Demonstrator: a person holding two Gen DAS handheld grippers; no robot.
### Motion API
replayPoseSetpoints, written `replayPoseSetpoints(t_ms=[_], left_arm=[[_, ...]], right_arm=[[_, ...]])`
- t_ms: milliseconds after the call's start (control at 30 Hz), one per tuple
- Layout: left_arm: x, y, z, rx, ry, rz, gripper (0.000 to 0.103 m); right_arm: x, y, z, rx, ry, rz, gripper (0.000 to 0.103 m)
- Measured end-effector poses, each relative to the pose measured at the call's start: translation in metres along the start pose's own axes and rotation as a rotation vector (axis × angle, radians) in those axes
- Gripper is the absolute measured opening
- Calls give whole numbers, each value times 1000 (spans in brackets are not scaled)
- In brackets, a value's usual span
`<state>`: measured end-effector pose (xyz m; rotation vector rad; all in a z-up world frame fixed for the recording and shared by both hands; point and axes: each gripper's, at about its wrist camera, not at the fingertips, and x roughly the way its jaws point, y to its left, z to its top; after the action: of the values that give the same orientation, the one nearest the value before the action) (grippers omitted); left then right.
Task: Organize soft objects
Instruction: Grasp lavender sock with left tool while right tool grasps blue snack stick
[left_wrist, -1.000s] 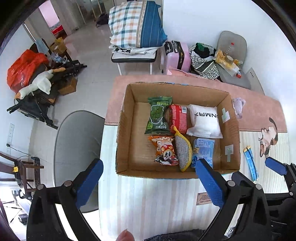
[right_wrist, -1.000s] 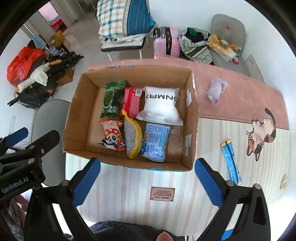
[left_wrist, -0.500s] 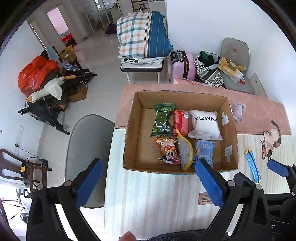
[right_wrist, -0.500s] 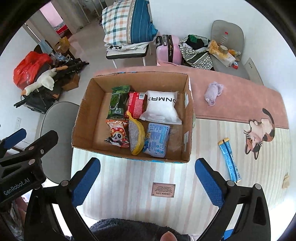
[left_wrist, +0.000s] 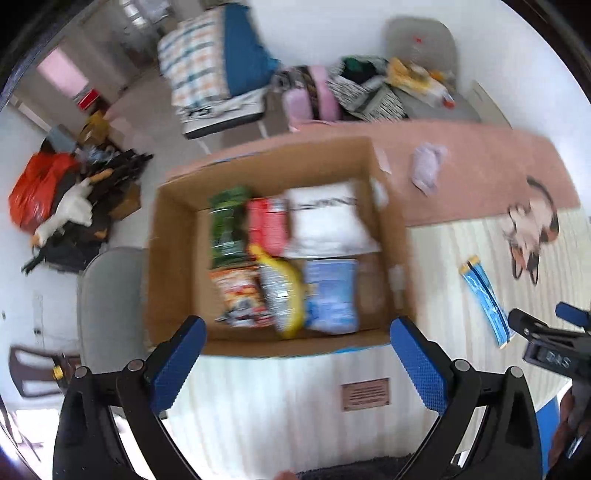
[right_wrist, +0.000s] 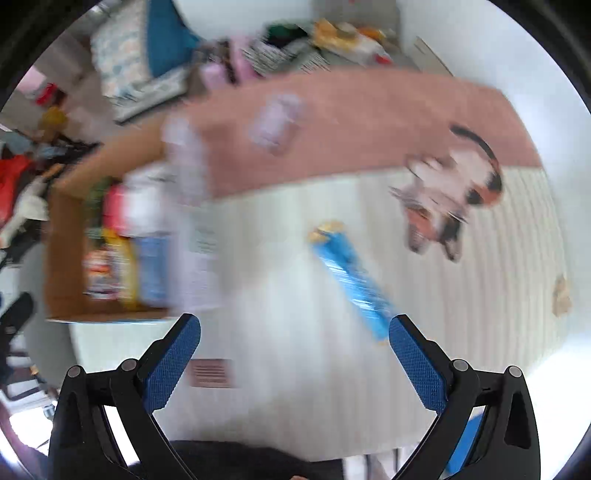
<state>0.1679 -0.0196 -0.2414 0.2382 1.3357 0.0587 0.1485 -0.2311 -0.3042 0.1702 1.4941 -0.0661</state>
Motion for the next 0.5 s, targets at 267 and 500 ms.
replayPoseSetpoints(t_ms=[267, 500], left_arm=[[43, -103, 44, 190, 21, 85, 102], [69, -147, 98, 268, 35, 132, 102]], right_arm=[[130, -65, 24, -57, 200, -55, 101], [179, -69, 31, -111, 288, -64, 74]])
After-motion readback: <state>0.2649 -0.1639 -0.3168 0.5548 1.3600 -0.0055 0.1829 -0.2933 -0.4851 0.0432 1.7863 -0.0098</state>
